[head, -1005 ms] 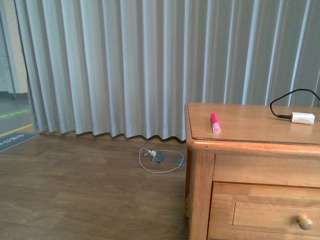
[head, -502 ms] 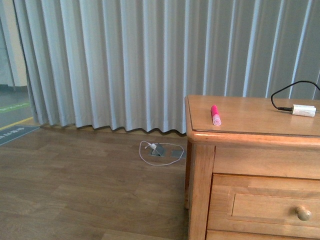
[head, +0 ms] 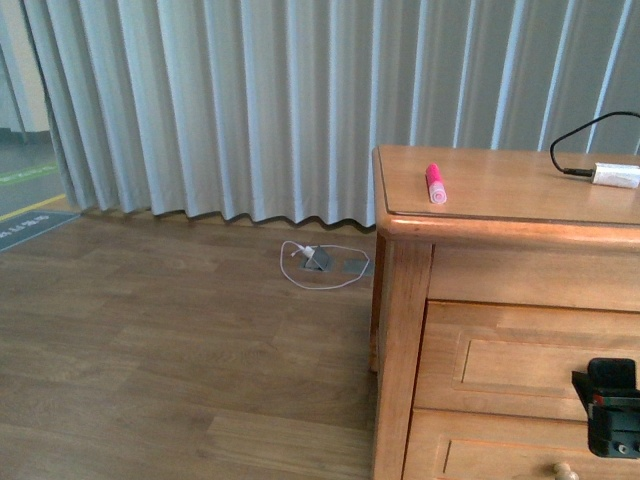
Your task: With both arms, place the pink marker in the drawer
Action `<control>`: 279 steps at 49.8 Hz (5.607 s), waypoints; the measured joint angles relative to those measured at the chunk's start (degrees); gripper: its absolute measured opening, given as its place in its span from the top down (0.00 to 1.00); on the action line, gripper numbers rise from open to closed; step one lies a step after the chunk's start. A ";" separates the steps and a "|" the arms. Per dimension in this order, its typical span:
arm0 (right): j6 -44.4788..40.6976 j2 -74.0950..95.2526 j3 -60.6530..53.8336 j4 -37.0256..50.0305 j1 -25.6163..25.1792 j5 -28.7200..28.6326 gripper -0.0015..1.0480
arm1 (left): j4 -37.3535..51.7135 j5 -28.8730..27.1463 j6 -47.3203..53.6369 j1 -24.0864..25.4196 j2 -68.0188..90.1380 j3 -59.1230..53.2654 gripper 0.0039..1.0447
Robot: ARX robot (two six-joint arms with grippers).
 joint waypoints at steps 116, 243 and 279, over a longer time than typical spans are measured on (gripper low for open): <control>1.18 17.22 8.26 8.31 -10.73 -11.61 0.79 | 0.00 0.00 0.00 0.00 0.00 0.00 0.05; -1.22 -65.51 -15.56 -45.92 -39.39 -51.69 0.08 | 14.84 -11.65 -6.43 -5.42 28.20 10.84 0.05; -1.22 -65.51 -15.56 -45.92 -39.39 -51.74 0.08 | 13.99 -0.87 0.63 -26.40 112.72 88.32 0.05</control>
